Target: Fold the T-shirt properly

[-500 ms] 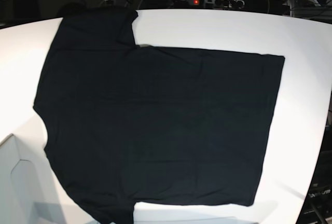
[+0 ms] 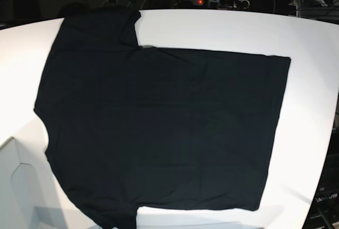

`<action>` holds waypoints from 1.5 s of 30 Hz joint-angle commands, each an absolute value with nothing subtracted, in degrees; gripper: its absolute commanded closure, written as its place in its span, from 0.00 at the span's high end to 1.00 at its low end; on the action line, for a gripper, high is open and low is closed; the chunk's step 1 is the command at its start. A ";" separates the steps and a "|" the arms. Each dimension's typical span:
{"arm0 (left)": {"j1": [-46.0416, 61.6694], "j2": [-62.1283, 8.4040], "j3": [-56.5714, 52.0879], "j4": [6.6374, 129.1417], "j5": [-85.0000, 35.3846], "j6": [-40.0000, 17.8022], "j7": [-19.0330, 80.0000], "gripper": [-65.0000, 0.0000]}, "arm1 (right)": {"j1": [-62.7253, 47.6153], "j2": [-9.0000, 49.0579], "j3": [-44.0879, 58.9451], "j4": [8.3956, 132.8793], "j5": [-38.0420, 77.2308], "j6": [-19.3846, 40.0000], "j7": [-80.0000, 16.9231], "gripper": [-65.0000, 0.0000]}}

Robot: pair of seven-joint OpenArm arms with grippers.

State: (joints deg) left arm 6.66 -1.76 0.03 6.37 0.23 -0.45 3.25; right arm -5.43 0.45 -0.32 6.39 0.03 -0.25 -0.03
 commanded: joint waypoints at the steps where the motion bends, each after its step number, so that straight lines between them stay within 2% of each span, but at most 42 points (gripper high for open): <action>1: 6.81 -1.80 0.04 6.46 0.40 -0.57 3.74 0.00 | -5.67 0.40 -0.22 6.37 0.04 0.13 -0.22 0.00; 20: 6.90 -1.80 0.04 6.55 0.40 -0.57 3.74 0.00 | -5.58 0.48 -0.22 6.37 0.04 0.13 -0.22 0.00; 29: 12.97 -3.38 -0.31 16.66 0.04 -0.57 4.18 0.00 | -7.60 0.40 -0.22 7.43 0.04 0.13 -0.22 0.00; 40: 30.02 -8.04 -0.40 40.40 -0.22 -0.57 4.09 0.00 | -27.12 0.48 -0.22 34.51 0.13 0.13 -0.22 0.00; 45: 40.84 -12.79 -0.22 57.01 -7.78 -0.57 3.91 0.00 | -39.43 0.75 -0.31 53.85 0.13 0.13 -0.22 0.00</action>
